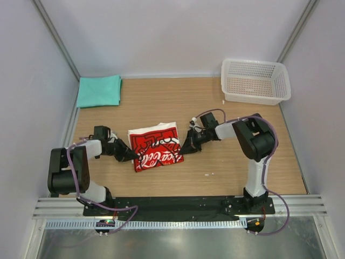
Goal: Fold and stack the t-shirts
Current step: Fold the tshirt, then neatly place the folded tshirt to the corner
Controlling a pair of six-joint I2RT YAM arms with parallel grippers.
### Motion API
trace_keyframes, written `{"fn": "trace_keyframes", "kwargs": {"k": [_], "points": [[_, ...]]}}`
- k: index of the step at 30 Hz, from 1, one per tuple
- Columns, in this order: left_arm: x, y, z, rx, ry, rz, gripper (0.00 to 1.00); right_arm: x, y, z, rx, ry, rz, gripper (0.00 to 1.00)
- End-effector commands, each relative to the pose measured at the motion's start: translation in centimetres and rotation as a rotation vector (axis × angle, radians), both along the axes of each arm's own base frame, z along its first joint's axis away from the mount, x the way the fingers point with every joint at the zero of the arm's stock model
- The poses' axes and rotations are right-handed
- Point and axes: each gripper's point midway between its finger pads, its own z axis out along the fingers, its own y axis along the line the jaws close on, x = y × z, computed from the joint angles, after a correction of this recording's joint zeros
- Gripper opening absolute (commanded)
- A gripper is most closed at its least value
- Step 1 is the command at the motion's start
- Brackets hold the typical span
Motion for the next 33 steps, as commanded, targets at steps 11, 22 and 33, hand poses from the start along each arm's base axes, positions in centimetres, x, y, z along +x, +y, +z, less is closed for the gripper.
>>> {"fn": "trace_keyframes", "kwargs": {"k": [11, 22, 33], "points": [[4.0, -0.1, 4.5, 0.022, -0.141, -0.083, 0.15, 3.0, -4.6, 6.0, -0.241, -0.299, 0.007, 0.30], [5.4, 5.1, 14.2, 0.368, -0.406, 0.009, 0.48, 3.6, 2.0, 12.2, -0.507, -0.814, 0.228, 0.63], [7.2, 7.1, 13.0, 0.355, -0.306, 0.174, 0.68, -4.3, 10.6, 12.1, -0.710, -1.658, 0.607, 1.00]]}}
